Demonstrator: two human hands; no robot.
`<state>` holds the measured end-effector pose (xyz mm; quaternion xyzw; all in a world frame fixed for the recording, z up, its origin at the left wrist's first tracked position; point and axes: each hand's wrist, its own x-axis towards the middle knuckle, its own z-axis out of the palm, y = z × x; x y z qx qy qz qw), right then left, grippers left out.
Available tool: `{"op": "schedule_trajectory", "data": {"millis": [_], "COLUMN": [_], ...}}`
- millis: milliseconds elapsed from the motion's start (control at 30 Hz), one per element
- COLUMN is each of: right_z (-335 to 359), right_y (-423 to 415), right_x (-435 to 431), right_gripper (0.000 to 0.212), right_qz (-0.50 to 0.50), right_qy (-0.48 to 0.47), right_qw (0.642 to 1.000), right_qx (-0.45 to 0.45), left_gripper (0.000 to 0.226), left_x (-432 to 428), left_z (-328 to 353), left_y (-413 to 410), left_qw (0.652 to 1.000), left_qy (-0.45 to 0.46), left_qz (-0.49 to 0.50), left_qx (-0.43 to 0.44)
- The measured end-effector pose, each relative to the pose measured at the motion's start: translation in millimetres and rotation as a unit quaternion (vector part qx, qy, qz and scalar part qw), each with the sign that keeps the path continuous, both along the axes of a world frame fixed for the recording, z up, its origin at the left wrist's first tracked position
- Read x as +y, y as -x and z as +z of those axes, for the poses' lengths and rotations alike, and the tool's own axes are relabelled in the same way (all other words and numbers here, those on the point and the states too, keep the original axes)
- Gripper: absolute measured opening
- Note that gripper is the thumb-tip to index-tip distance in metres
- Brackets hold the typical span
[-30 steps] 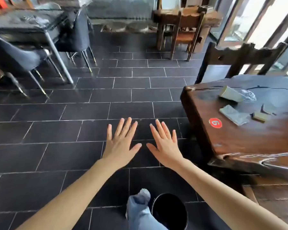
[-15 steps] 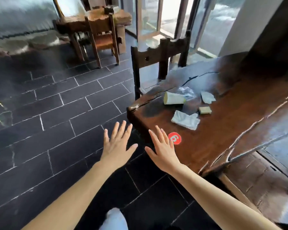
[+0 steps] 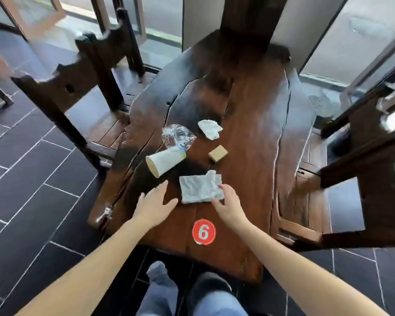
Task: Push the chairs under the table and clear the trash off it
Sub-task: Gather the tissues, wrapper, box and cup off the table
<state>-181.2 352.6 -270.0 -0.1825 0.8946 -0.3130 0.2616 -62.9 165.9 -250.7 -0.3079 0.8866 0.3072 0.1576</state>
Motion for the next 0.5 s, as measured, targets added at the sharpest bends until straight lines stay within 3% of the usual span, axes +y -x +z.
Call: {"op": "schedule_trajectory", "data": {"millis": [67,133,333,500], "right_z": [-7.5,-18.7,-46.4,-74.0], "right_y": [19.7,41.8,97.4,94.0], "right_x": [-5.1,-7.0,-23.5,-46.0], "right_gripper": [0.053,0.059,0.068,0.066], "right_qz": [-0.106,-0.171,-0.224,-0.186], "right_qy": [-0.001,-0.007,-0.043,-0.052], "right_qw": [0.993,0.978,0.951,0.947], "right_qx": [-0.06,-0.118,-0.211,-0.257], "left_gripper": [0.07,0.071,0.064,0.057], "left_x": [-6.2,-6.6,-4.4,7.0], "left_z": [-10.2,-27.4,-57.7,-77.6], "left_y": [23.5,44.3,96.1,128.9], "left_qw": [0.987,0.966,0.912,0.888], "left_qy": [-0.147,-0.225,-0.283,-0.296], "left_qz": [0.067,0.125,0.289,0.337], "left_qx": [-0.016,-0.034,-0.075,-0.095]}}
